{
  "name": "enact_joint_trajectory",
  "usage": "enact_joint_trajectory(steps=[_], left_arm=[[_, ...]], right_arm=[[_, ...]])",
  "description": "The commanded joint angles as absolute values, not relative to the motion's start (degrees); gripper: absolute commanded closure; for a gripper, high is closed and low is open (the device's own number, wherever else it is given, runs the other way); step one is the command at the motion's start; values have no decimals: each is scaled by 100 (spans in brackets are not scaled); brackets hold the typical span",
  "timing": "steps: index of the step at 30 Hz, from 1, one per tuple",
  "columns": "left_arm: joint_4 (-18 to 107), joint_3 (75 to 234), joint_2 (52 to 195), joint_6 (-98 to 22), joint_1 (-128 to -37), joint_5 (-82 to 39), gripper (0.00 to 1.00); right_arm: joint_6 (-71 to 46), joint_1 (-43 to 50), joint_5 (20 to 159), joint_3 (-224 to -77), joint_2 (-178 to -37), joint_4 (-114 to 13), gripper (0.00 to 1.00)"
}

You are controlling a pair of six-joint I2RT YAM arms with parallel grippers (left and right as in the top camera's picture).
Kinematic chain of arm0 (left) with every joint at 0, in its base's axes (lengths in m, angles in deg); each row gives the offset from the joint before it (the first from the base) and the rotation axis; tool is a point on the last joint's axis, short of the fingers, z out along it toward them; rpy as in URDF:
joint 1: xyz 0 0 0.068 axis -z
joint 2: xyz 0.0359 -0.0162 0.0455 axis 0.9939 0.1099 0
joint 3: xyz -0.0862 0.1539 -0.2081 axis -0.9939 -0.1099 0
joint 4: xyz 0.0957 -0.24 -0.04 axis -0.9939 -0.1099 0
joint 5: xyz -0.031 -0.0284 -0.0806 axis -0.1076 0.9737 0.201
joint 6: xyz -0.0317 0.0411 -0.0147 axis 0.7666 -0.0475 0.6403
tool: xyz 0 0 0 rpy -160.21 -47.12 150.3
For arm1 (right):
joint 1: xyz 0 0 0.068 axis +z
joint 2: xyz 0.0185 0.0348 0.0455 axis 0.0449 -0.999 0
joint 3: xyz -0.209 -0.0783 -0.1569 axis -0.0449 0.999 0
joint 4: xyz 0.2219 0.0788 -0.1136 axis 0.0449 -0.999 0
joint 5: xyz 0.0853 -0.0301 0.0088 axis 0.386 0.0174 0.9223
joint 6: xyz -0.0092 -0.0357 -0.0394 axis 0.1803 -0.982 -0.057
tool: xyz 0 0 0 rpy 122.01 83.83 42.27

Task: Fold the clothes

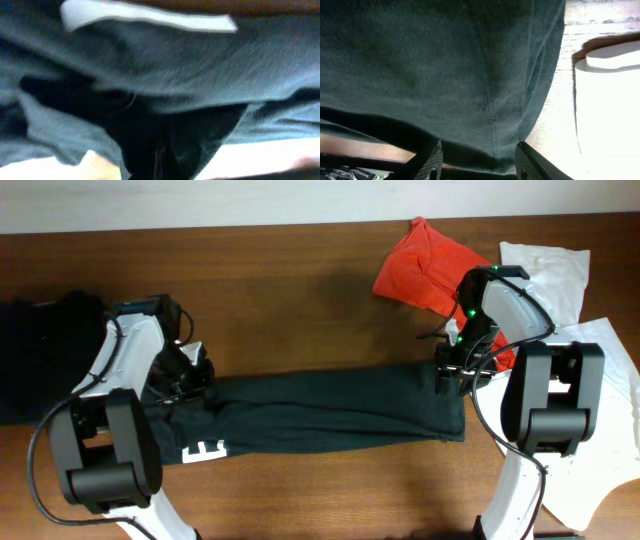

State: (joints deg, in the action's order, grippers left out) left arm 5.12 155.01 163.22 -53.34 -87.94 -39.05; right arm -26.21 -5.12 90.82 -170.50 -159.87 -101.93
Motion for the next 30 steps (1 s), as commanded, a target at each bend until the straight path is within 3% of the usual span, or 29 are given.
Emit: enact_joint_trajectory(steps=[1, 5, 8, 9, 17, 22, 30], left_arm=[[897, 15372, 16226, -5441, -8504, -3781, 99], [1452, 15364, 16235, -5439, -8276, -3783, 91], [1703, 15364, 16239, -5441, -8209, -3805, 52], [1776, 15364, 16239, -5439, -8209, -3802, 48], [1867, 15921, 15826, -5056, -8672, -4218, 46], [1776, 15995, 15531, -4754, -9118, -4189, 45], [1583, 15993, 15531, -4757, -9234, -4191, 45]], right_arm=[[-2601, -523, 9032, -17039, -15865, -10224, 50], [-2601, -523, 9032, -17039, -15865, -10242, 49], [-2601, -523, 9032, -17039, -15865, -10268, 50], [-2601, -523, 9030, -17039, -15865, -10270, 49], [-2640, -663, 8584, -17065, -15854, -10156, 47], [-3611, -956, 8929, -16989, -15854, -10237, 40], [-3611, -973, 9165, -15940, -15858, -9796, 41]])
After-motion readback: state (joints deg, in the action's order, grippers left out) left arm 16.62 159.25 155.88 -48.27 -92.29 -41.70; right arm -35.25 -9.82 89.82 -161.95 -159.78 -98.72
